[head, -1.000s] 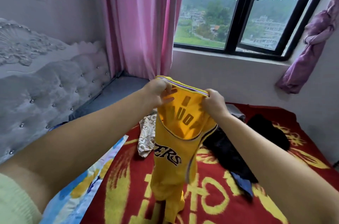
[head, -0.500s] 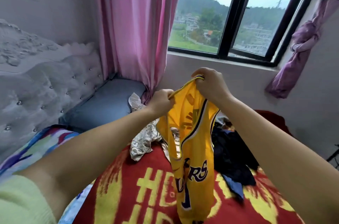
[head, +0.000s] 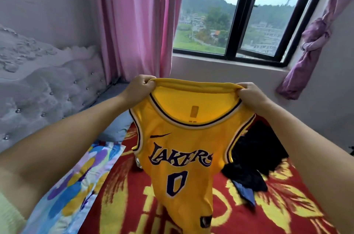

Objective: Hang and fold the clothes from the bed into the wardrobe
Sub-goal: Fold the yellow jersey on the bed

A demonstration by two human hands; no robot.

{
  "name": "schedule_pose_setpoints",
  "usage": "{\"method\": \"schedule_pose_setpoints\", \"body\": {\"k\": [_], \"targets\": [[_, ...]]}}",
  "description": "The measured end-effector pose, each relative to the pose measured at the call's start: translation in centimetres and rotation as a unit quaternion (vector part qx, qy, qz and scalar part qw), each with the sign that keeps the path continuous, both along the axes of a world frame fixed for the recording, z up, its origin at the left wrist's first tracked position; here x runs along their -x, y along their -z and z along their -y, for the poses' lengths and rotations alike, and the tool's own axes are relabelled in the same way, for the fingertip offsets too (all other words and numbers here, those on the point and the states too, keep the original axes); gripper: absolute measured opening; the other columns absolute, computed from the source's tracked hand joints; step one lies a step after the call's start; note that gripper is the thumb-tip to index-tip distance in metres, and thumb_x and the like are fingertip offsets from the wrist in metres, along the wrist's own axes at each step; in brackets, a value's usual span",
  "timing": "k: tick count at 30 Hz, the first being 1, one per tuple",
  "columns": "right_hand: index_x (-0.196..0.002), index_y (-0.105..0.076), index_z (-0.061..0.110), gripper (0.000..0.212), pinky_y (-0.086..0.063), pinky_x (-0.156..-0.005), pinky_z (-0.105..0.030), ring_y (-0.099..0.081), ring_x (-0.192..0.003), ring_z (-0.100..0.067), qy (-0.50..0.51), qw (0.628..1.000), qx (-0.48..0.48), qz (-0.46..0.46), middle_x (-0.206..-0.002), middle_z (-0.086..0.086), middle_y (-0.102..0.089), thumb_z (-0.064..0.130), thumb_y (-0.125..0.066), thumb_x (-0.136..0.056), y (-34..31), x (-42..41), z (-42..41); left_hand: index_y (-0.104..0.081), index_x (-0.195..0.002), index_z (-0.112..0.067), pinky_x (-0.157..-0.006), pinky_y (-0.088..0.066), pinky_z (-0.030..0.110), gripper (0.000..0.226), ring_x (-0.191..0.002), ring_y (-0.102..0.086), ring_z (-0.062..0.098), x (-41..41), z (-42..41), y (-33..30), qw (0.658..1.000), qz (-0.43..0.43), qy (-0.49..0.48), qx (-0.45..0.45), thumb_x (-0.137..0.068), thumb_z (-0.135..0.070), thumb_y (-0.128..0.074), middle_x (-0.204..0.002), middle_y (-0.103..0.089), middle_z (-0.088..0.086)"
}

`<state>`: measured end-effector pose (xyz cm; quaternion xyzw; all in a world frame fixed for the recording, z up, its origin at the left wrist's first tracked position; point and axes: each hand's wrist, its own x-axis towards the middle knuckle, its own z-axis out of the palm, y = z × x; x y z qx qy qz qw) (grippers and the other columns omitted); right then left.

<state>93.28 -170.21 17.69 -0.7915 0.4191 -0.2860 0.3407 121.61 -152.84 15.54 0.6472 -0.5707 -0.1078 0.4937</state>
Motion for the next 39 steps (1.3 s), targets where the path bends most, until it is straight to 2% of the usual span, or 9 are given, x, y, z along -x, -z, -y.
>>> {"method": "schedule_pose_setpoints", "body": {"k": [4,7,10,13,21,30,32,35,39], "targets": [[-0.104,-0.067,0.015,0.017,-0.053,-0.054,-0.026,-0.062,-0.061,-0.017,-0.08,0.992,-0.096,0.018,-0.076,-0.006,-0.066,0.017,-0.058,-0.09,-1.8,0.8,0.2,-0.067,-0.091,-0.013,-0.056,-0.044,0.012,0.047,-0.057,-0.055,0.006,-0.4,-1.4,-2.0,0.992,0.043,0.078,-0.093,-0.085,-0.058,-0.052,-0.066,-0.056,0.0],[-0.115,-0.063,0.018,0.06,-0.058,-0.07,-0.032,-0.071,-0.093,-0.026,-0.238,0.938,-0.231,-0.102,-0.106,-0.008,-0.072,0.045,-0.083,-0.066,-3.6,2.2,0.5,-0.065,-0.094,-0.027,-0.06,-0.05,0.016,0.065,-0.066,-0.066,0.003,-1.1,-2.6,-3.4,0.968,0.037,0.132,-0.208,-0.058,-0.082,-0.061,-0.071,-0.068,-0.012],[-0.124,-0.058,0.009,0.068,-0.057,-0.082,-0.038,-0.065,-0.107,-0.034,-0.342,0.885,-0.247,-0.199,-0.12,-0.014,-0.066,0.032,-0.086,-0.067,-4.4,3.3,0.7,-0.061,-0.112,-0.023,-0.074,-0.057,0.028,0.082,-0.093,-0.07,0.017,-2.6,-3.4,-4.0,0.923,-0.002,0.185,-0.338,-0.049,-0.073,-0.077,-0.101,-0.073,-0.006],[-0.102,-0.07,0.003,0.033,-0.059,-0.077,-0.036,-0.07,-0.092,-0.031,-0.294,0.919,-0.22,-0.145,-0.106,-0.019,-0.07,0.018,-0.077,-0.073,-3.9,2.9,0.9,-0.062,-0.119,-0.024,-0.082,-0.056,0.037,0.058,-0.107,-0.065,0.027,-3.8,-4.0,-3.8,0.892,-0.056,0.227,-0.388,-0.068,-0.041,-0.084,-0.119,-0.067,0.005],[-0.094,-0.065,0.0,0.027,-0.041,-0.065,-0.032,-0.054,-0.073,-0.023,-0.03,0.994,0.093,-0.042,-0.081,-0.013,-0.062,0.025,-0.053,-0.096,-0.4,-3.7,-2.0,-0.06,-0.102,-0.002,-0.062,-0.06,0.031,0.019,-0.071,-0.069,0.022,1.7,-1.2,-2.0,0.884,-0.411,0.097,-0.199,-0.087,-0.014,-0.062,-0.084,-0.071,0.013],[-0.117,-0.047,0.012,0.036,-0.048,-0.072,-0.025,-0.051,-0.078,-0.003,-0.289,0.952,0.09,-0.052,-0.092,0.003,-0.056,0.03,-0.063,-0.091,-1.9,-7.4,-8.5,-0.057,-0.076,-0.001,-0.066,-0.055,0.032,0.026,-0.072,-0.062,0.021,8.9,0.5,-4.8,0.784,-0.606,0.125,-0.059,-0.094,0.003,-0.038,-0.073,-0.06,0.014],[-0.117,-0.045,-0.003,0.04,-0.047,-0.066,-0.026,-0.047,-0.073,-0.001,-0.286,0.952,0.1,-0.043,-0.088,-0.001,-0.052,0.001,-0.065,-0.084,-2.1,-6.6,-7.7,-0.063,-0.087,-0.002,-0.075,-0.056,0.033,0.019,-0.082,-0.069,0.025,8.4,-0.4,-5.4,0.839,-0.52,0.134,-0.084,-0.092,-0.001,-0.044,-0.083,-0.069,0.015],[-0.105,-0.054,-0.002,0.028,-0.038,-0.053,-0.014,-0.045,-0.057,0.002,-0.292,0.949,0.077,-0.087,-0.071,0.009,-0.05,-0.011,-0.054,-0.079,-3.4,-5.3,-6.8,-0.061,-0.108,-0.011,-0.083,-0.05,0.022,0.018,-0.092,-0.065,0.011,7.1,-1.5,-5.5,0.993,-0.1,0.055,-0.04,-0.09,-0.011,-0.06,-0.105,-0.068,0.007],[-0.081,-0.055,0.019,0.033,-0.04,-0.055,-0.014,-0.049,-0.057,-0.001,-0.347,0.931,0.029,-0.111,-0.062,0.018,-0.053,-0.012,-0.045,-0.085,-5.6,-3.8,-6.7,-0.04,-0.139,-0.016,-0.109,-0.027,0.034,0.073,-0.129,-0.036,0.021,5.9,-2.0,-6.3,0.942,0.334,0.019,0.018,-0.078,-0.03,-0.076,-0.141,-0.039,0.008]]}}
